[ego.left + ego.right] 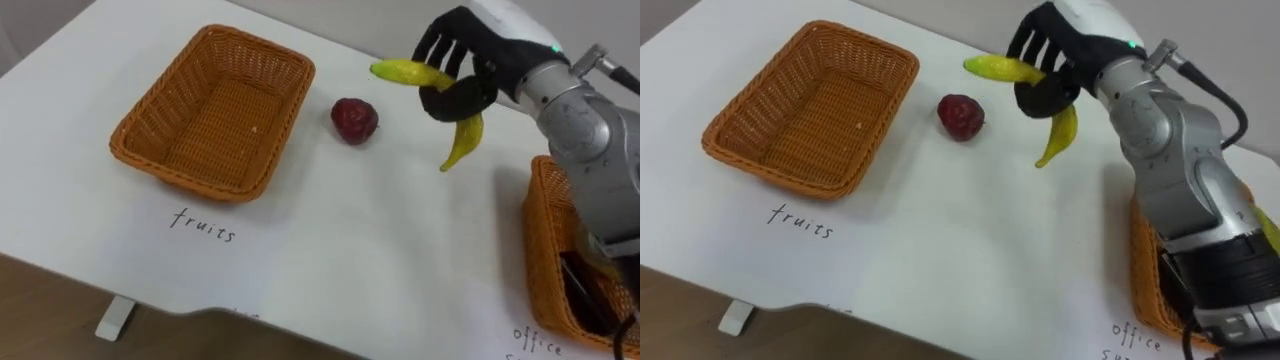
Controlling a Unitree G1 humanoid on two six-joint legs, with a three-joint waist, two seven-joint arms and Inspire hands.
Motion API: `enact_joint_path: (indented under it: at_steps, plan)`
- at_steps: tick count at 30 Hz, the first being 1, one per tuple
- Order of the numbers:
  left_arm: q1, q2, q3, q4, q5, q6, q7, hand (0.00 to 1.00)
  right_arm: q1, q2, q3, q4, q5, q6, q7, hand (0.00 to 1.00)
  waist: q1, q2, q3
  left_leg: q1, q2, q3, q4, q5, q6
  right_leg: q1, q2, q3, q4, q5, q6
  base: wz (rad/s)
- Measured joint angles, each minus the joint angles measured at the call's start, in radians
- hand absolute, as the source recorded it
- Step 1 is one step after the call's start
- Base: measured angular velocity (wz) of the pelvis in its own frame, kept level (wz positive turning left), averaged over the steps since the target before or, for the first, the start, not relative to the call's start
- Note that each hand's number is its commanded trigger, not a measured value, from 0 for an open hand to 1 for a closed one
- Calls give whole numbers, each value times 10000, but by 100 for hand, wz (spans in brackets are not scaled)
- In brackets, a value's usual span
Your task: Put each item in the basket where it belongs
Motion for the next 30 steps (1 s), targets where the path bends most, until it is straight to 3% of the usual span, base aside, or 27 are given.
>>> enact_joint_path:
  at_steps: [13,17,21,26,30]
  plan:
    - [-76,-215,51,2,-7,87,395,0,-49,16,-18,-967,14,284,419,100,41,135,7,236,-9,-4,-175,33,-21,174,-6,-8,2,0,0,0]
    - [-78,-318,53,-86,9,104,400,0,-284,224,-10,-1103,127,297,701,100,166,202,41,572,-8,-44,-498,87,-26,352,-7,22,-13,-3,4,-2]
    - [-102,-348,31,-205,27,91,415,0,-590,400,3,-1213,121,283,780,100,281,183,33,754,-5,-56,-661,168,-34,468,-2,43,-26,-3,5,7]
    - [-69,-356,27,-360,18,76,500,0,-886,613,448,-1285,-325,285,746,100,446,71,-31,876,-21,-112,-705,170,-30,557,-18,66,-19,-7,10,3]
    - [-100,-339,-45,-388,23,23,574,0,-947,677,773,-1262,-450,296,714,100,596,-1,7,934,-77,-311,-712,176,-20,662,-62,-31,-27,-39,57,7]
